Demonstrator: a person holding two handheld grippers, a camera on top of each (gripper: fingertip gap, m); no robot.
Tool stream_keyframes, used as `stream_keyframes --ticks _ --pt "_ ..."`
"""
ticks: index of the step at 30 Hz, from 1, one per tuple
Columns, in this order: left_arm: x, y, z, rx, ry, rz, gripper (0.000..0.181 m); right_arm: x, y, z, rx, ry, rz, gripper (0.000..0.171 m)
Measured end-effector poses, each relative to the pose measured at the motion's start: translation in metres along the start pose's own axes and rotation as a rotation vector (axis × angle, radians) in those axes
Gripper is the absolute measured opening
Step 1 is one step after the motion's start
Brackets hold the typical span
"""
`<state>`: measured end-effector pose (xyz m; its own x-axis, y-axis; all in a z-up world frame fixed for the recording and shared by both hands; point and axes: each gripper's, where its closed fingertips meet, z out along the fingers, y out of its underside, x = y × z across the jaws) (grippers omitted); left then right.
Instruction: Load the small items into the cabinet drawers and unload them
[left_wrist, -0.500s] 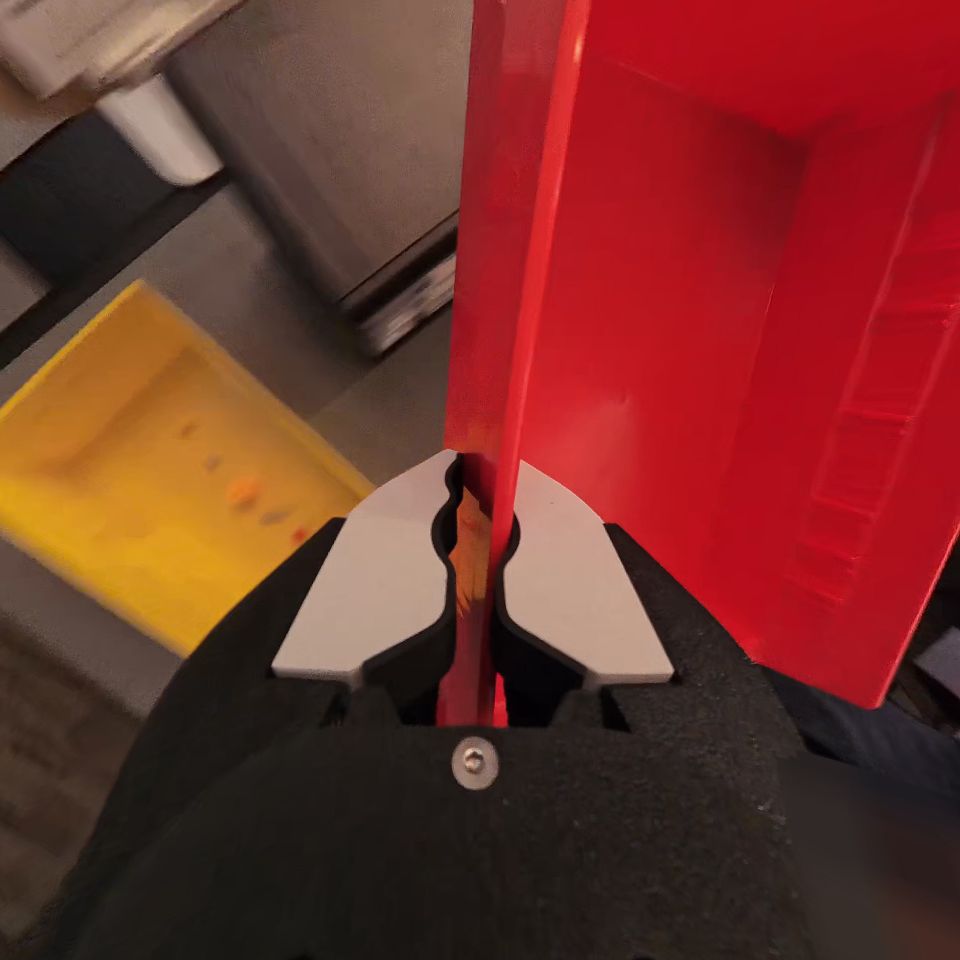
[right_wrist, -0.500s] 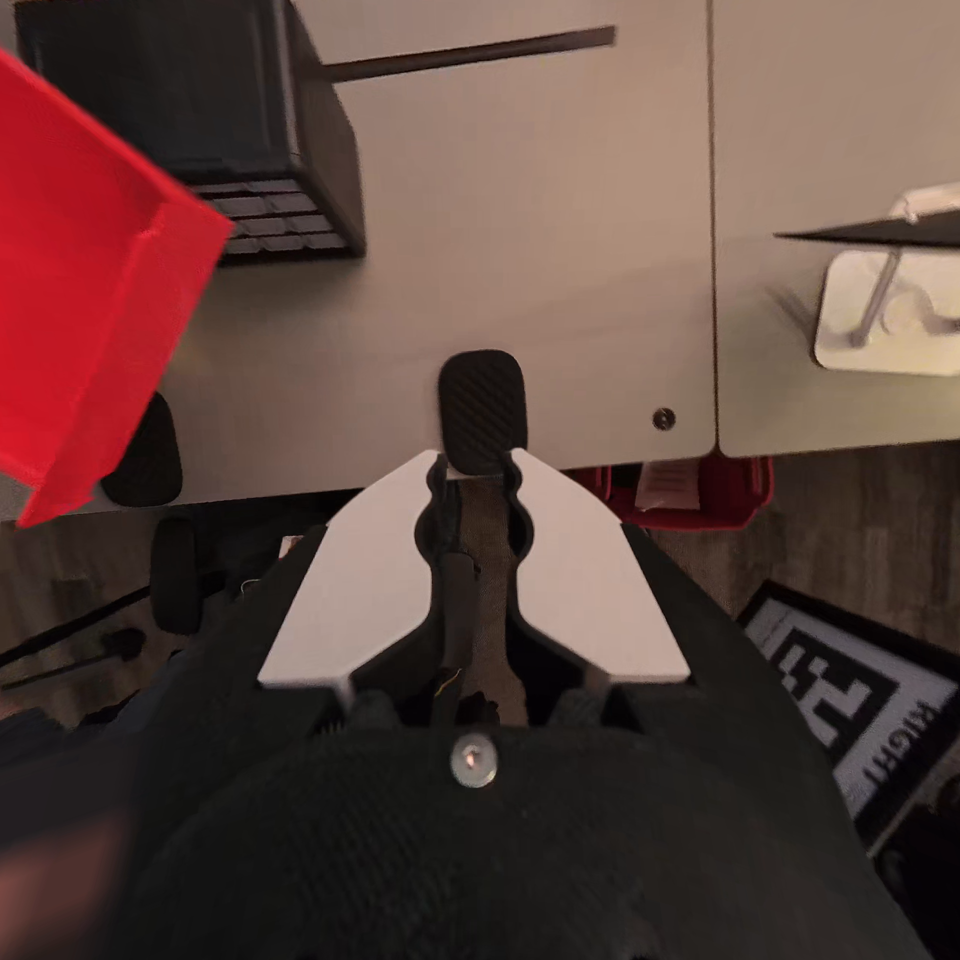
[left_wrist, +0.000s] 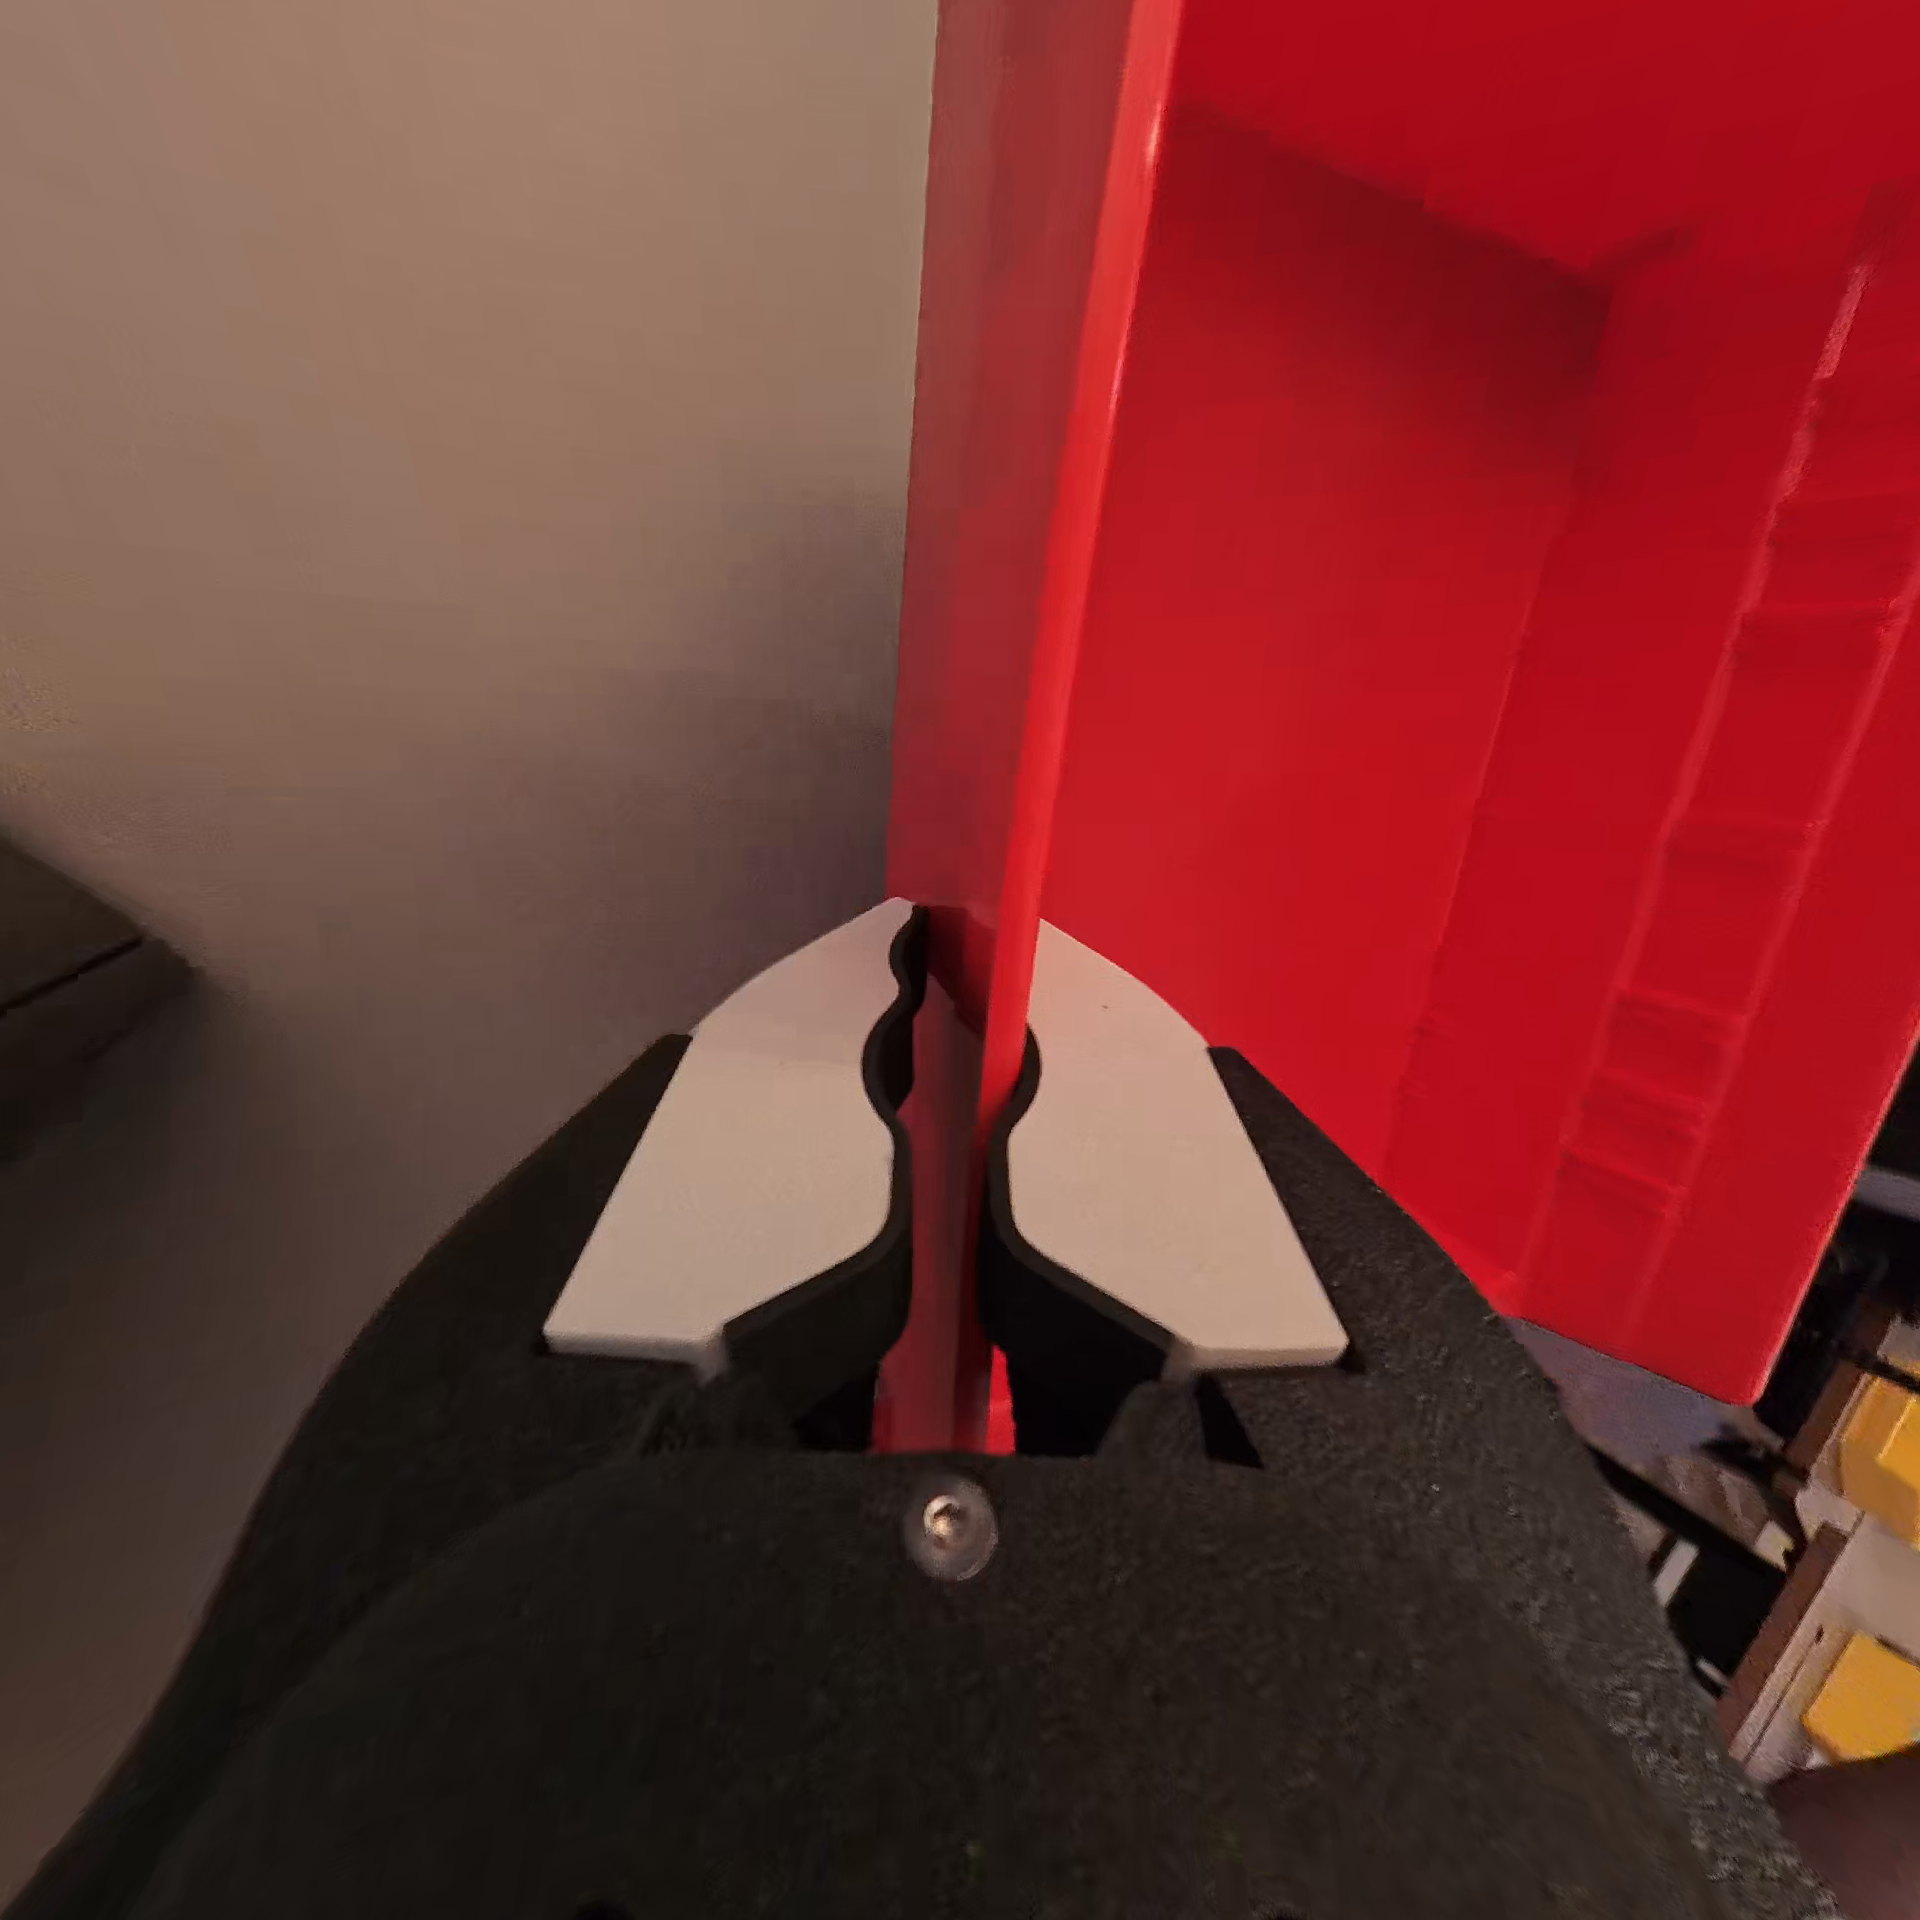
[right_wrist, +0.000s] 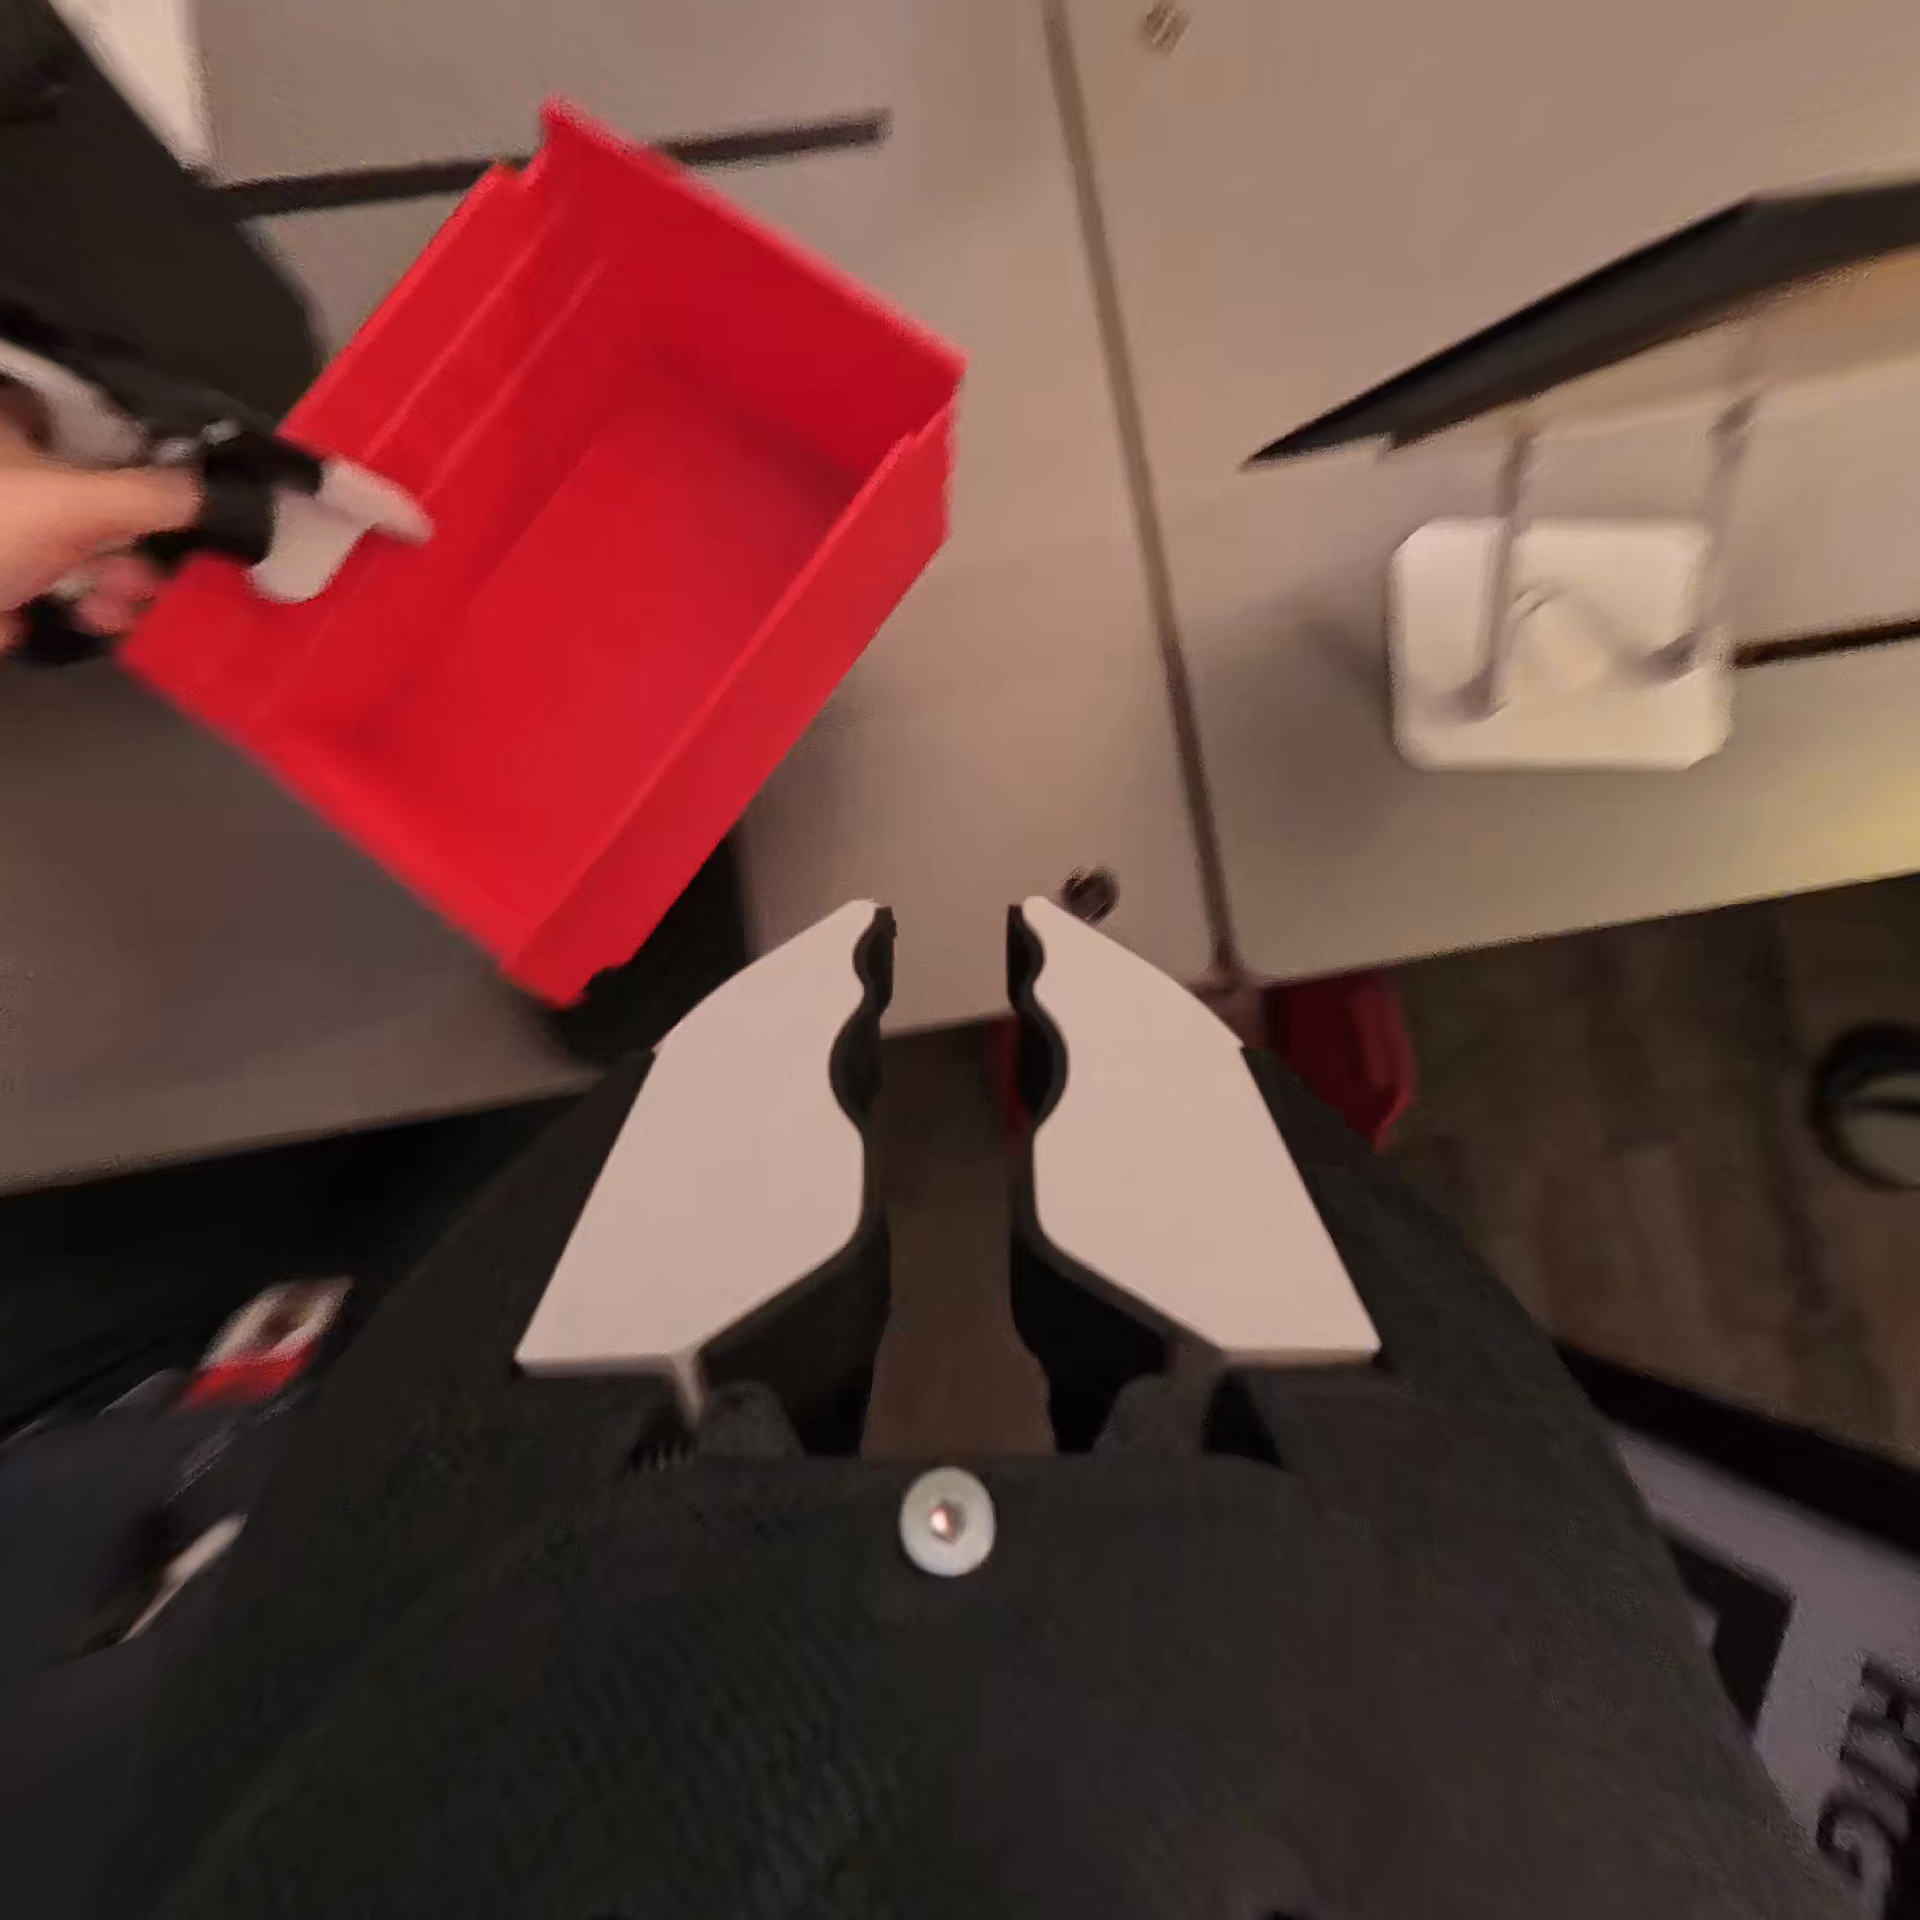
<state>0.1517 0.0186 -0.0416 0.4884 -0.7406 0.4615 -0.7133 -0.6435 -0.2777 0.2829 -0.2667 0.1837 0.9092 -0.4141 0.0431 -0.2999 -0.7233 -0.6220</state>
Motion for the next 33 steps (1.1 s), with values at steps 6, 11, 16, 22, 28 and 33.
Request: stream_keyframes --ticks 6,11,16,22,28,33 --pt "-0.051 -0.025 0.045 0.028 -0.062 -0.139 0.01 0.022 0.017 0.097 0.35 0.312 -0.115 0.022" --pt "-0.082 -0.048 0.055 0.108 -0.072 -0.269 0.009 -0.003 0.036 0.154 0.42 0.467 -0.199 0.025" --pt "-0.091 -0.058 0.059 0.153 -0.091 -0.341 0.012 -0.039 0.035 0.186 0.448 0.445 -0.226 0.025" --pt "-0.08 -0.061 0.059 0.204 -0.035 -0.389 0.024 -0.07 0.033 0.218 0.424 0.388 -0.261 0.025" --pt "-0.073 -0.045 0.062 0.13 -0.053 -0.2 0.033 -0.077 0.037 0.242 0.378 0.367 -0.265 0.026" --pt "-0.068 -0.041 0.043 0.167 -0.122 -0.004 0.036 -0.077 0.039 0.269 0.346 0.268 -0.178 0.031"
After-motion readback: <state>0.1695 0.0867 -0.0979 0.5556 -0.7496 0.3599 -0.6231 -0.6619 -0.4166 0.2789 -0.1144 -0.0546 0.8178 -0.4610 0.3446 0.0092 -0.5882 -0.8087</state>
